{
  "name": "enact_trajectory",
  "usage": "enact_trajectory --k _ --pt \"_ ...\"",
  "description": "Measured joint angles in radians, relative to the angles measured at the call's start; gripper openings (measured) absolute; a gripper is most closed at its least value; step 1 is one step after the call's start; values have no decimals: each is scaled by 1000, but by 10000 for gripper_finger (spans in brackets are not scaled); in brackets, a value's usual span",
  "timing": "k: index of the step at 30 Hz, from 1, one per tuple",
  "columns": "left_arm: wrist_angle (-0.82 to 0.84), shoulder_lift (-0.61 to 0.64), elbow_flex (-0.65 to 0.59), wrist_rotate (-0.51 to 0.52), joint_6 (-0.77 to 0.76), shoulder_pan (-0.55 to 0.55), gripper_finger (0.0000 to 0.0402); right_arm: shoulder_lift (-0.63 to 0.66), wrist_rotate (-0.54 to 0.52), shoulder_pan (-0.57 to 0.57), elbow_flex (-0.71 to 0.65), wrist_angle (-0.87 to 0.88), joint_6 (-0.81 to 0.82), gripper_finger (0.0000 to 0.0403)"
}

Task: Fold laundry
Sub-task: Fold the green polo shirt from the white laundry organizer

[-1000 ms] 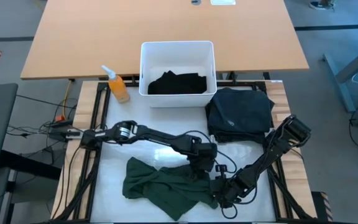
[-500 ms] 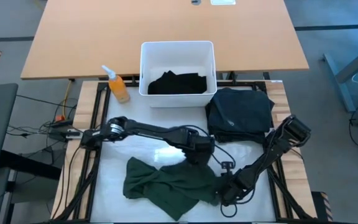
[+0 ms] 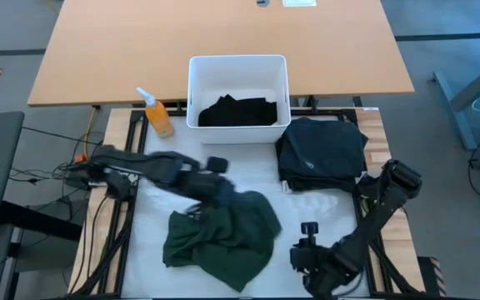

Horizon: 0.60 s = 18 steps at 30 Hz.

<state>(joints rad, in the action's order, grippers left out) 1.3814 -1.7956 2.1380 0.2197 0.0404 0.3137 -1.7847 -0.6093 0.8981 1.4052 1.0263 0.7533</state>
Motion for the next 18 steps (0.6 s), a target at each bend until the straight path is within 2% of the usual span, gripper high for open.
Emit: enact_trajectory --k 4,6,10,14,18 --pt "0 94 0 49 -129 101 0 1 -276 44 -20 -126 -22 101" --pt "-6 124 -17 95 -194 154 0 -1 -360 46 -56 -211 -21 101" --pt "7 144 -115 216 -281 263 0 -3 -374 21 -159 -399 -20 101" --pt "-1 144 -282 301 -383 330 0 -3 -370 -18 -260 -574 -26 101" --pt "-190 144 -522 357 -447 355 0 -3 -359 -66 -316 -595 -26 101"
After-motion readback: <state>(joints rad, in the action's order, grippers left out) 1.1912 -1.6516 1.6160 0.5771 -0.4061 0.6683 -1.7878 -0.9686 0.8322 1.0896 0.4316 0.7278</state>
